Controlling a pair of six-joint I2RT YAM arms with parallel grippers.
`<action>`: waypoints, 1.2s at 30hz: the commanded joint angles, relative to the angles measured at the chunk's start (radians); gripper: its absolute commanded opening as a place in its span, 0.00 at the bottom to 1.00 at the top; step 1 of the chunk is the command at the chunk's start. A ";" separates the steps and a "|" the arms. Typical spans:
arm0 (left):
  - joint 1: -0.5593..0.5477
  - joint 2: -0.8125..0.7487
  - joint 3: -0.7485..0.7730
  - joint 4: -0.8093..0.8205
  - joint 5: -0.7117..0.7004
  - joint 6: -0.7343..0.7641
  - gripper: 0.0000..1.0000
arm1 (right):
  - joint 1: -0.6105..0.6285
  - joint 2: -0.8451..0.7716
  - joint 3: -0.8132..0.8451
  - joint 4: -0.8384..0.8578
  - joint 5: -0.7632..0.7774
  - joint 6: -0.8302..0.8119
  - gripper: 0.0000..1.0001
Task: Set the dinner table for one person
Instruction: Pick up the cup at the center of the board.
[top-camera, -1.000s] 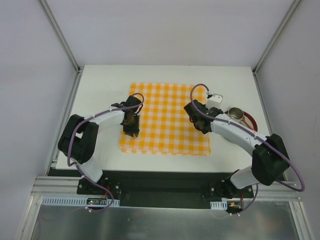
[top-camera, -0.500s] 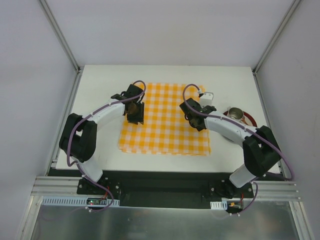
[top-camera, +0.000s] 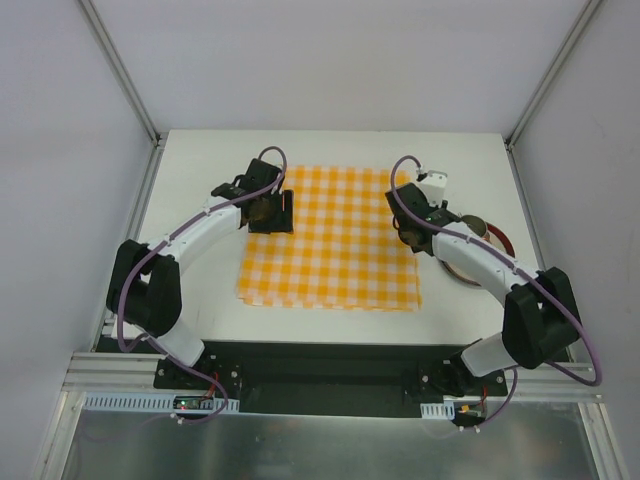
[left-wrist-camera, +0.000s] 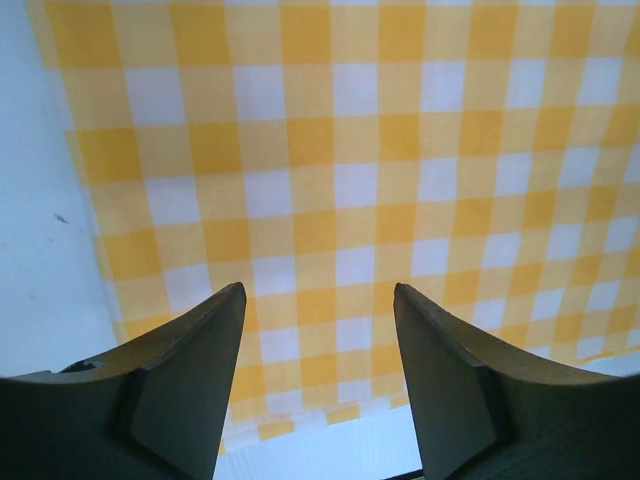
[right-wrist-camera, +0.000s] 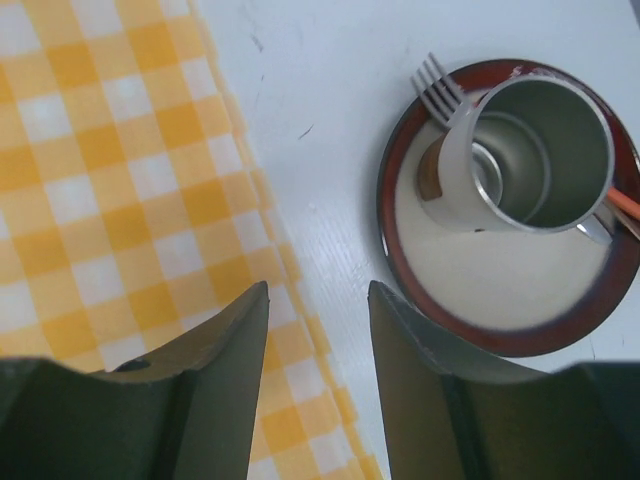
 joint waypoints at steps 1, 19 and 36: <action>-0.008 -0.004 0.049 0.014 -0.011 0.024 0.61 | -0.060 -0.006 0.076 -0.015 -0.025 -0.032 0.46; 0.029 0.042 -0.059 0.039 0.008 0.027 0.59 | -0.254 0.143 0.297 -0.086 -0.057 -0.081 0.44; 0.038 0.013 -0.057 0.045 0.029 0.041 0.58 | -0.286 0.077 0.154 -0.086 -0.080 -0.009 0.43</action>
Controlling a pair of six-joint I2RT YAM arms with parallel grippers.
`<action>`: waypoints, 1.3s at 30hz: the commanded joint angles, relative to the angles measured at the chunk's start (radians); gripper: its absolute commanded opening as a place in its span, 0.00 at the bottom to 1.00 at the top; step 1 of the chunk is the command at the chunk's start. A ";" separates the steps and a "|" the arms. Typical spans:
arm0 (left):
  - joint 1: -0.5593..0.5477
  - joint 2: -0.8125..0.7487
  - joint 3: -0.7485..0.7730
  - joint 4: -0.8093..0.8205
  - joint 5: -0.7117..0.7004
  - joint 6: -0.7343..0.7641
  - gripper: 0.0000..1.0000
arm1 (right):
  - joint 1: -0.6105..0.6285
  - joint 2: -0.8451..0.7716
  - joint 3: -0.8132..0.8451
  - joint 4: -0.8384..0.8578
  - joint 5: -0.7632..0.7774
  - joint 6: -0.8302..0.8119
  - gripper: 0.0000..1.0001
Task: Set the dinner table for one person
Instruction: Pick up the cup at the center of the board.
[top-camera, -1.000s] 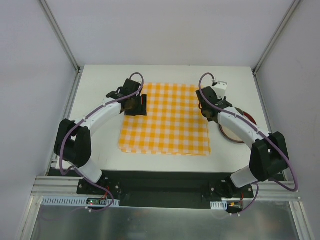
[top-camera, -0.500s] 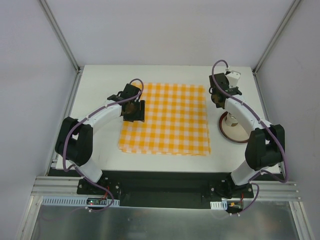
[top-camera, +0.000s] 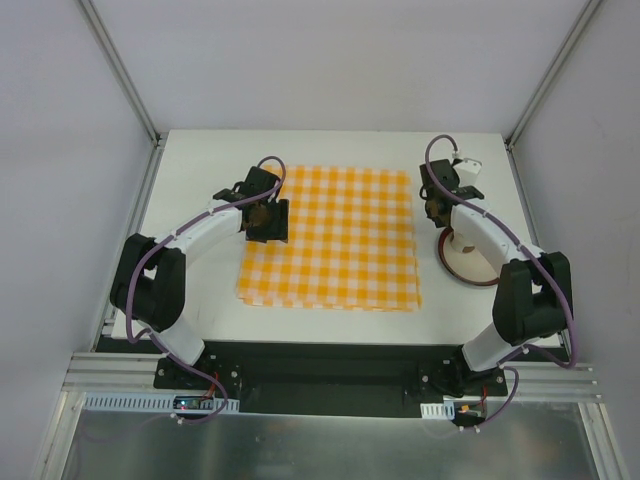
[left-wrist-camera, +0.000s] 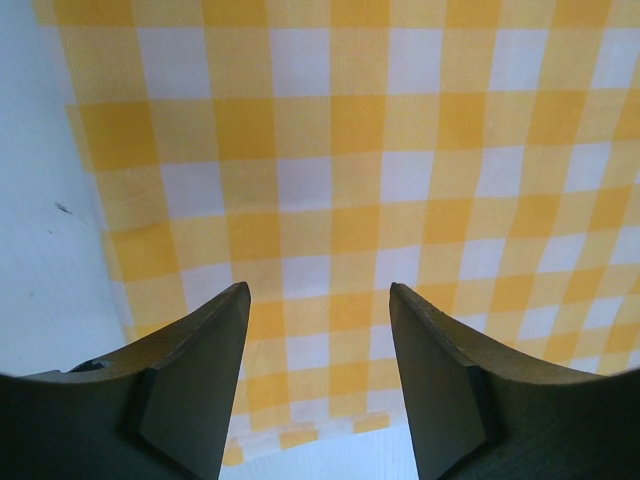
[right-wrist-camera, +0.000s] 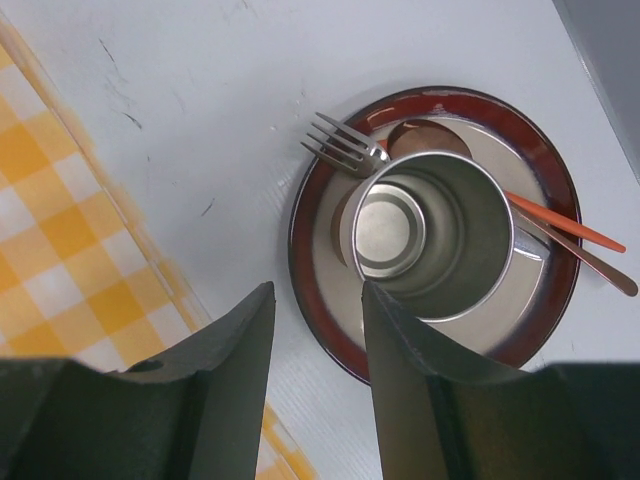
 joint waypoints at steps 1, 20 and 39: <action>0.009 -0.026 0.002 0.008 0.020 0.024 0.58 | -0.013 -0.027 -0.008 -0.011 0.003 0.024 0.43; 0.021 -0.046 -0.005 0.006 0.016 0.026 0.57 | -0.126 0.050 0.014 0.012 -0.095 0.020 0.43; 0.024 -0.027 -0.002 0.000 0.011 0.021 0.57 | -0.172 0.125 0.048 0.032 -0.143 0.014 0.01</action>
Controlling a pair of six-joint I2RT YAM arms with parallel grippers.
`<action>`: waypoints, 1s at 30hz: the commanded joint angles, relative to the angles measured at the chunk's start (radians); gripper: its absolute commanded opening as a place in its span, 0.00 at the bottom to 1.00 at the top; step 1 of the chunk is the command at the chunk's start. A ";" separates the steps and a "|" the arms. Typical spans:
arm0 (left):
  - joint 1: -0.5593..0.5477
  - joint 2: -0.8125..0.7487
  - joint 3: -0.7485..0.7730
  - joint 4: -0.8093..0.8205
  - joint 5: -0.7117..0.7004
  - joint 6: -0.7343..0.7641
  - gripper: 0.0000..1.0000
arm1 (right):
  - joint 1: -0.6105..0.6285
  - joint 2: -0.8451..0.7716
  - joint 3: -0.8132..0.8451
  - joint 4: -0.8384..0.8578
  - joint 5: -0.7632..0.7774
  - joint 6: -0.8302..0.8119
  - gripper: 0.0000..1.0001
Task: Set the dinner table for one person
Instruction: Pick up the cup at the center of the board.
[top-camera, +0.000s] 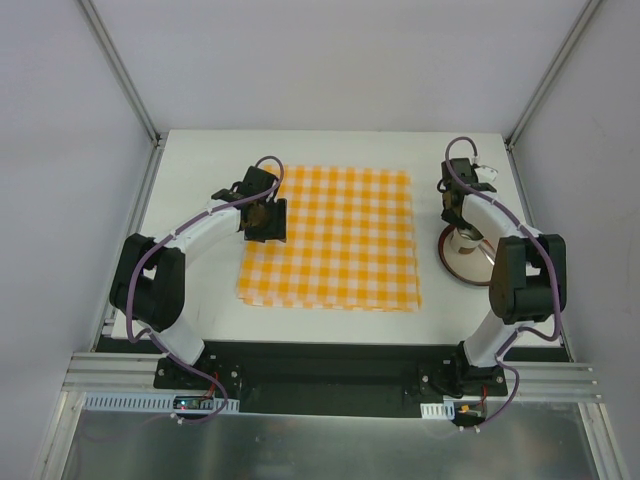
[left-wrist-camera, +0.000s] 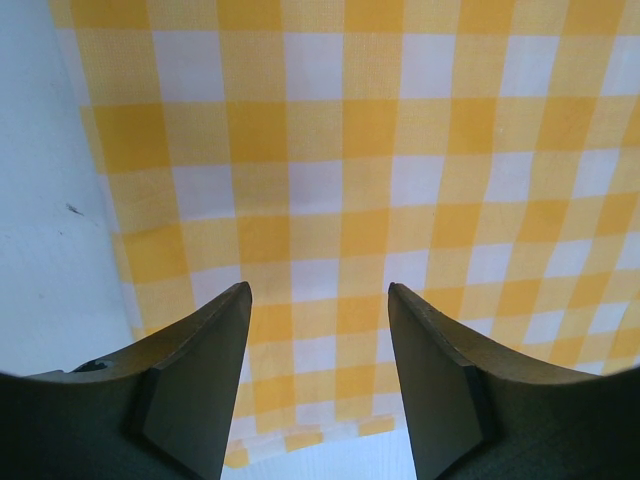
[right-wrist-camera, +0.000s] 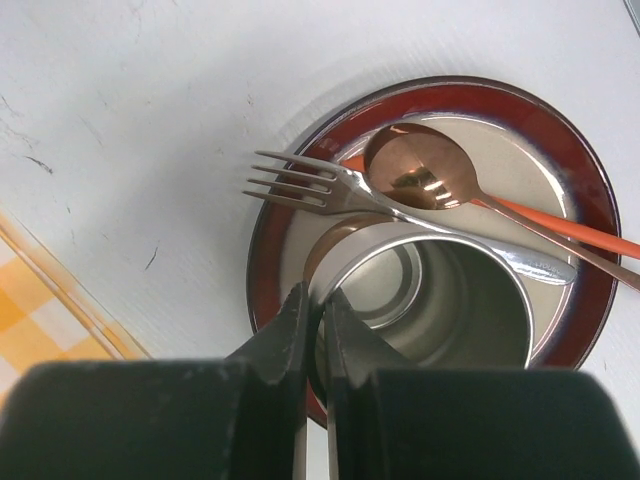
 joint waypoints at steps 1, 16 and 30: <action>0.011 -0.024 0.004 -0.006 0.015 0.017 0.57 | -0.007 -0.003 0.038 -0.004 -0.007 -0.004 0.01; 0.011 -0.016 0.000 -0.006 0.024 0.012 0.56 | -0.007 0.055 0.215 -0.051 -0.036 -0.070 0.01; 0.011 0.038 0.027 -0.006 0.033 0.012 0.56 | -0.004 0.150 0.328 -0.056 -0.110 -0.118 0.01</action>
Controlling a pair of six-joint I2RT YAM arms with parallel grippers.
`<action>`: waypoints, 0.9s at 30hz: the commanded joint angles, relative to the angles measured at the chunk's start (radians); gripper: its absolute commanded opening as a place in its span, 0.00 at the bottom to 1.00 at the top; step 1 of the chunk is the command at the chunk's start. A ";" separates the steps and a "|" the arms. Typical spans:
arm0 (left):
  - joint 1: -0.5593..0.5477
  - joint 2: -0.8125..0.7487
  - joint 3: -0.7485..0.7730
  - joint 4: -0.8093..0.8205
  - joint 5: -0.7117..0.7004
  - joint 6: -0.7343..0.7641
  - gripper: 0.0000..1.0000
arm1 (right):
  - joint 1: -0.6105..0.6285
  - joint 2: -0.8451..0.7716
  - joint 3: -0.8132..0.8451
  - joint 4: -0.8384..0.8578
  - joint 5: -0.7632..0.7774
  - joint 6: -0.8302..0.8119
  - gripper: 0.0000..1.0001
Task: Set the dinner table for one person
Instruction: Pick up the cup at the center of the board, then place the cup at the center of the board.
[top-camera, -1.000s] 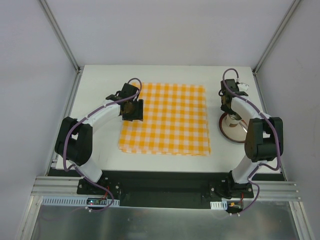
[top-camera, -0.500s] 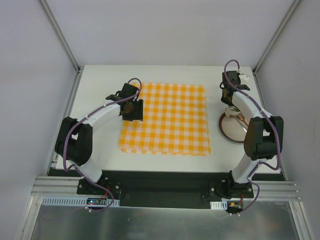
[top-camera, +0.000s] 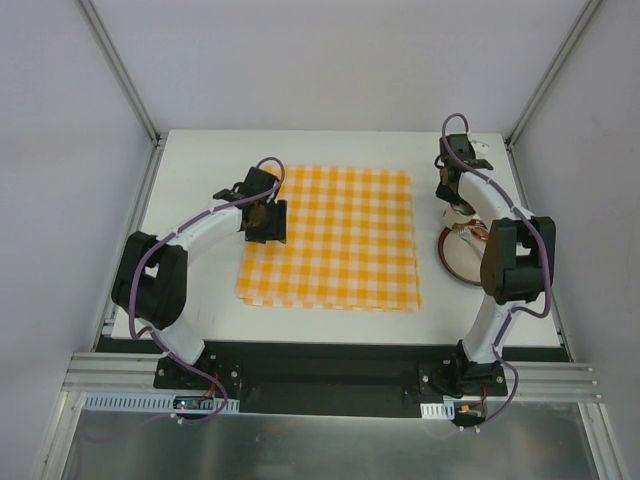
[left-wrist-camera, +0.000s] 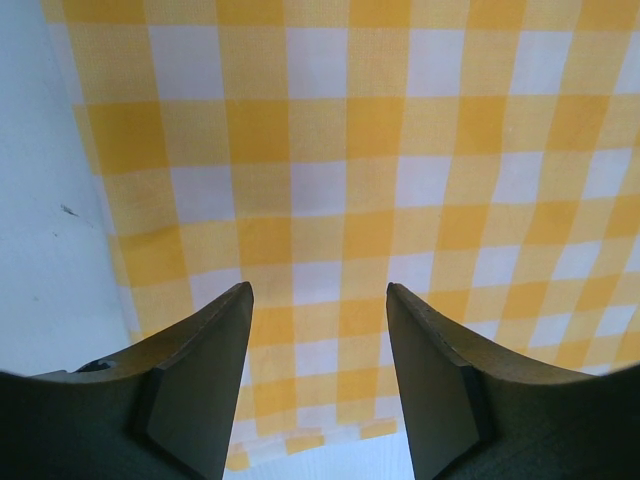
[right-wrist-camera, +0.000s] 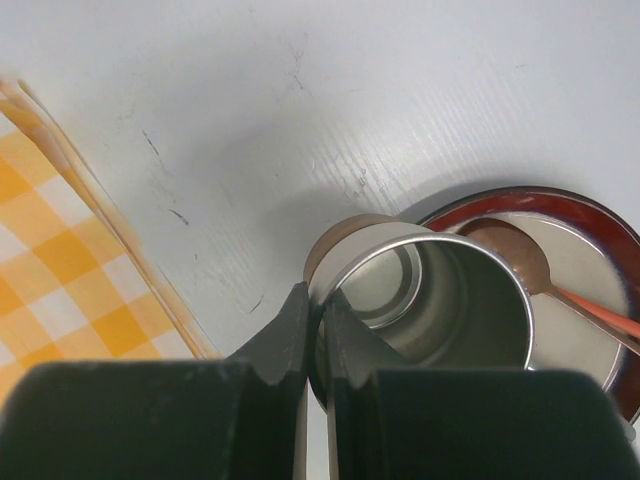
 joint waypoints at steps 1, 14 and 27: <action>0.011 0.034 0.028 -0.006 0.036 0.013 0.56 | -0.001 -0.003 0.067 -0.014 -0.027 -0.033 0.01; 0.011 0.043 0.035 -0.005 0.037 0.019 0.55 | 0.025 0.018 0.170 -0.039 -0.064 -0.065 0.01; 0.013 0.021 0.031 -0.006 0.029 0.023 0.55 | 0.062 0.079 0.210 -0.050 -0.093 -0.064 0.01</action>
